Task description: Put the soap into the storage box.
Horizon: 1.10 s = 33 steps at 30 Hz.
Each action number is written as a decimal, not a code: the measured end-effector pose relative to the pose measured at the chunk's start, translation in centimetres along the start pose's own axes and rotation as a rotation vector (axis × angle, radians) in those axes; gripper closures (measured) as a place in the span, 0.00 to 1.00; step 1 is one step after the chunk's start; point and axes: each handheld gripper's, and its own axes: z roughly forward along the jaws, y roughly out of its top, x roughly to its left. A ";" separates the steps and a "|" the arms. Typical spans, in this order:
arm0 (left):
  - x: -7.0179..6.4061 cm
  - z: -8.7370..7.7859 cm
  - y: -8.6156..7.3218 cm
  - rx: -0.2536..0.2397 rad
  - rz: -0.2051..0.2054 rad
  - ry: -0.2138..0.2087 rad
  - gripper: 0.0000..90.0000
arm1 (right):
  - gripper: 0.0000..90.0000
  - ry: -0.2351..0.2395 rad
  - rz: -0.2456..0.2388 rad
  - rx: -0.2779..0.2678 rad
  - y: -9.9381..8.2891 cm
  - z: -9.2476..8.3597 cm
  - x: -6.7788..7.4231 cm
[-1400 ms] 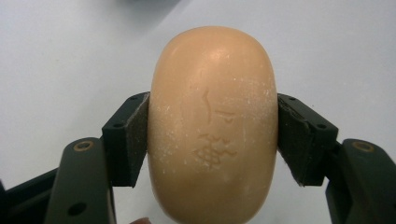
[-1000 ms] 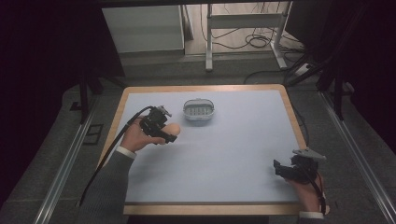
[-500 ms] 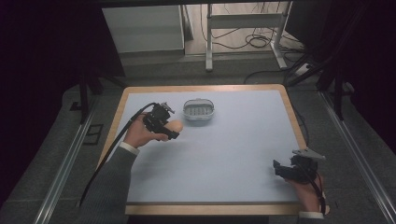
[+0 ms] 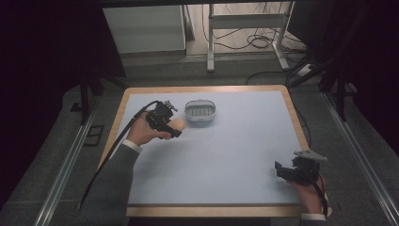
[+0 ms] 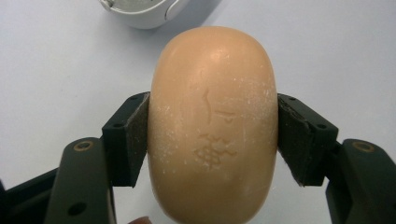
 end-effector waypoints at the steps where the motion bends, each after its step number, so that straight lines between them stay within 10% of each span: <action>1: 0.0 0.0 0.1 0.001 0.000 0.001 0.36 | 0.07 0.001 -0.001 -0.001 0.0 0.0 0.0; 33: -0.3 0.9 3.2 0.007 0.054 0.022 0.36 | 0.07 0.002 -0.010 -0.003 0.1 0.1 -0.1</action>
